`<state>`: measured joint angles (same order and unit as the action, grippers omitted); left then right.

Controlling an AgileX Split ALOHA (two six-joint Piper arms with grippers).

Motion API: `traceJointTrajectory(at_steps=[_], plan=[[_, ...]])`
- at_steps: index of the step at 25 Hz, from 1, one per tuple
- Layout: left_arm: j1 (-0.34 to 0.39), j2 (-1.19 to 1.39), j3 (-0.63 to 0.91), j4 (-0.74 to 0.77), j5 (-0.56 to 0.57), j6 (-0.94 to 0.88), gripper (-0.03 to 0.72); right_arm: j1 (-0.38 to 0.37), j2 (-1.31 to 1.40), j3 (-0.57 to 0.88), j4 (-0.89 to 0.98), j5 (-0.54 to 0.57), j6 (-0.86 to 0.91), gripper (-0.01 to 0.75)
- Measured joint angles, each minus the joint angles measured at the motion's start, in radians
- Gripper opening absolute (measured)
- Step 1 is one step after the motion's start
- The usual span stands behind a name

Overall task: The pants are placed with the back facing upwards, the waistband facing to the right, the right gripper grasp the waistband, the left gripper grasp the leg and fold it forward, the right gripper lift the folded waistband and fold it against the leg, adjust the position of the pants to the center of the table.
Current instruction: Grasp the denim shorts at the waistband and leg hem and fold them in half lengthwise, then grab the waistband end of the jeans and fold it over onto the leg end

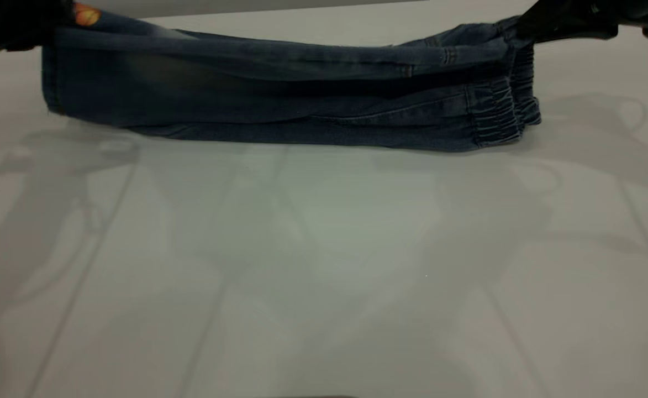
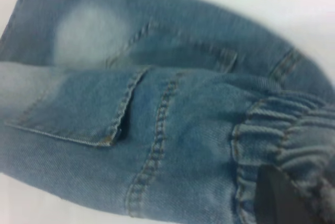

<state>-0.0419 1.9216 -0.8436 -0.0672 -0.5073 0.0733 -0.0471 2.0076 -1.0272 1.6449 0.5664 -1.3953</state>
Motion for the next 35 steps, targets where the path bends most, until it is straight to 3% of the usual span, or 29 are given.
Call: traceJointTrajectory(at_steps=[5,9,13,17,21,24,29,33,35], plan=[[-0.009,0.133,-0.001,0.127,-0.318,-0.001,0.041,0.0,0.018,-0.008,0.141,-0.013,-0.222,0.036],[-0.009,0.241,-0.005,0.154,-0.568,-0.001,0.044,0.0,0.043,-0.023,0.152,-0.029,-0.284,0.043],[-0.009,0.31,-0.011,0.12,-0.614,-0.001,0.072,0.0,0.059,-0.027,0.154,-0.046,-0.289,0.109],[-0.009,0.316,-0.054,0.048,-0.557,-0.001,0.176,0.0,0.06,-0.039,0.155,-0.049,-0.291,0.293],[-0.009,0.313,-0.153,0.038,-0.355,-0.001,0.326,0.0,0.06,-0.072,0.155,-0.059,-0.223,0.512],[-0.009,0.294,-0.253,0.038,-0.108,-0.001,0.404,0.0,0.06,-0.097,0.147,-0.061,-0.15,0.619],[-0.01,0.213,-0.464,0.038,0.408,0.006,0.436,0.0,0.05,-0.101,0.047,-0.058,-0.006,0.633],[-0.028,0.174,-0.63,0.038,0.888,0.024,0.437,0.0,0.045,-0.104,-0.173,-0.002,0.212,0.595],[-0.045,0.172,-0.687,0.037,1.07,0.056,0.437,0.0,0.05,-0.104,-0.299,0.025,0.339,0.587]])
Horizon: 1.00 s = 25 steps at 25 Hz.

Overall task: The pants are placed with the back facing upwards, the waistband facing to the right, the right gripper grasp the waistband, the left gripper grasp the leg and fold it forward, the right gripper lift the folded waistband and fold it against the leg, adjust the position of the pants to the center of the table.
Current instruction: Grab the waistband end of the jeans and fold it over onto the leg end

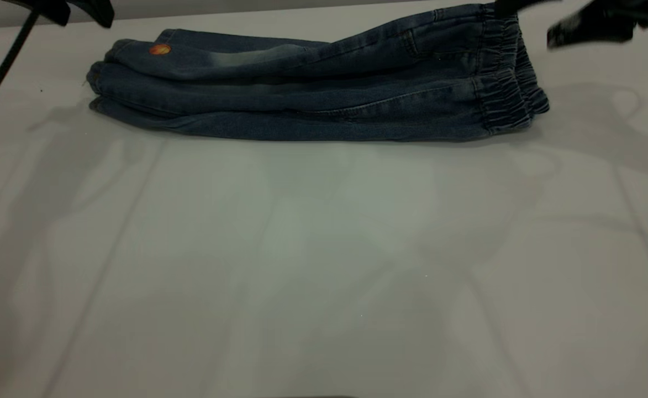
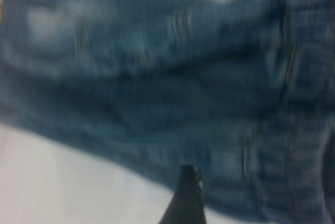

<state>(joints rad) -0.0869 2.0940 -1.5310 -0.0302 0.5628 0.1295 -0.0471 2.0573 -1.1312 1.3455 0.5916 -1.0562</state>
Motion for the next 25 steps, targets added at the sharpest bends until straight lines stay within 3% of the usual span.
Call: traceJointTrajectory(at_steps=[2,6,11,18,25], plan=[[-0.025,0.0,-0.021,0.0,0.116,0.042,0.437,0.0,0.013,0.0,-0.108,0.007,0.09,0.585],[-0.082,0.005,-0.023,0.0,0.157,0.094,0.437,0.0,0.061,0.0,-0.15,-0.03,0.128,0.584],[-0.142,0.029,-0.024,-0.001,0.134,0.1,0.437,0.0,0.116,-0.001,-0.061,-0.092,-0.019,0.584],[-0.207,0.094,-0.025,-0.003,0.065,0.099,0.437,0.0,0.165,-0.001,0.189,-0.083,-0.29,0.584],[-0.242,0.163,-0.027,-0.046,-0.008,0.098,0.437,0.0,0.206,-0.002,0.293,-0.035,-0.363,0.577]])
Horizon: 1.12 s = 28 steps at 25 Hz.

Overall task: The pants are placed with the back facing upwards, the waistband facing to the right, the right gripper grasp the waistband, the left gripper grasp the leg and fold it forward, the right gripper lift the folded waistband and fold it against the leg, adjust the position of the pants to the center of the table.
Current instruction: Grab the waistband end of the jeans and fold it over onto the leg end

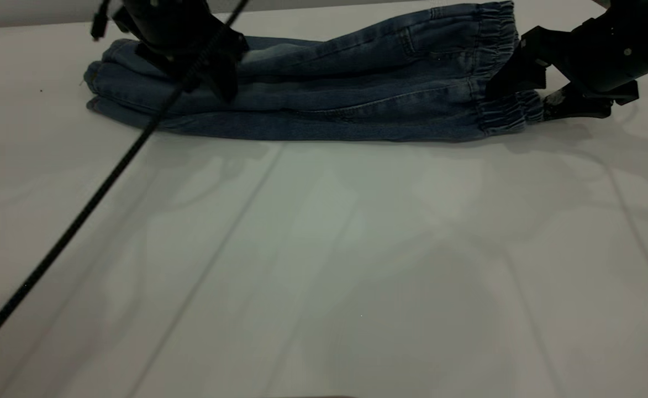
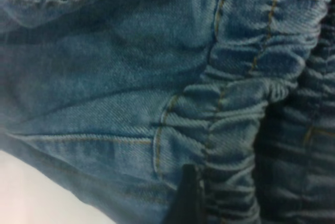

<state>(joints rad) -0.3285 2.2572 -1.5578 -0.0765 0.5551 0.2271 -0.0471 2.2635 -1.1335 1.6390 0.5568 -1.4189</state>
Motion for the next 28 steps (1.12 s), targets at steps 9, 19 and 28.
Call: traceJointTrajectory(at_steps=[9,19,28], plan=[[-0.011,0.064,-0.004,-0.029,-0.061,0.0,0.437,0.0,0.008,-0.01,0.029,0.085,-0.011,0.099],[-0.011,0.079,-0.004,-0.049,-0.105,0.0,0.437,0.0,0.008,-0.119,-0.067,0.294,0.075,0.034],[-0.019,0.104,-0.006,-0.08,-0.131,0.0,0.437,0.0,0.008,-0.234,-0.262,0.35,0.239,0.034]])
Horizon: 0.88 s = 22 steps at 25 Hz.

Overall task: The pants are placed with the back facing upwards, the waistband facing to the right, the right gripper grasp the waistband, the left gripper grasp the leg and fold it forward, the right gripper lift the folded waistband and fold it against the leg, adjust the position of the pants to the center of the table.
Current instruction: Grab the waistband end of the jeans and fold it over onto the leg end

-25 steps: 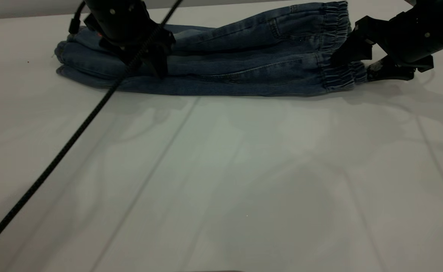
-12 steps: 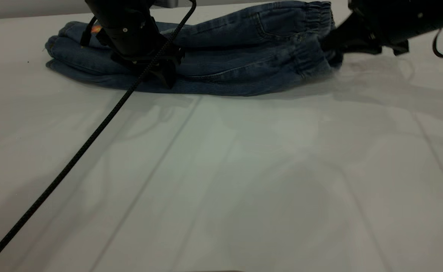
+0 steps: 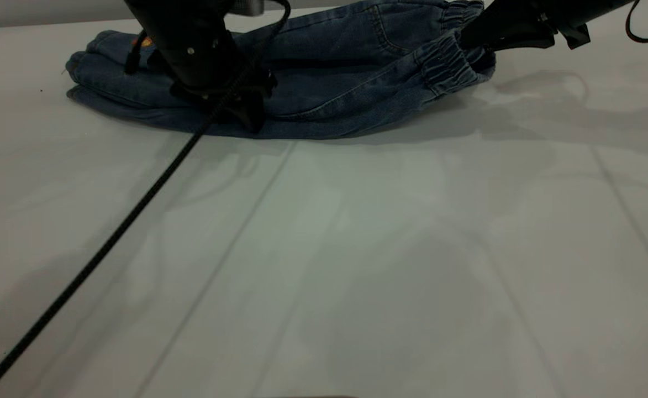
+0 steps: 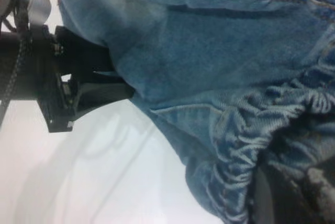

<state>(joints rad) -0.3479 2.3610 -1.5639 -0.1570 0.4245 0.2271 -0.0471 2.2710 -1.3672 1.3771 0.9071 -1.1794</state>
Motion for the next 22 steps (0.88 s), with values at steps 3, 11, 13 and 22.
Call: traceJointTrajectory(at_steps=[3,11,13,22], plan=[[-0.021,0.005,-0.002,0.006,-0.011,0.0,0.44,0.0,0.0,-0.015,-0.017,0.005,0.012,0.034],[-0.126,0.018,-0.061,-0.016,0.044,0.0,0.442,-0.011,-0.003,-0.143,-0.208,0.016,0.179,0.034],[-0.132,0.018,-0.111,-0.019,0.13,0.0,0.442,-0.011,-0.009,-0.175,-0.254,0.019,0.213,0.034],[0.004,-0.026,-0.391,0.157,0.461,-0.057,0.442,0.009,-0.057,-0.244,-0.286,0.053,0.264,0.034]])
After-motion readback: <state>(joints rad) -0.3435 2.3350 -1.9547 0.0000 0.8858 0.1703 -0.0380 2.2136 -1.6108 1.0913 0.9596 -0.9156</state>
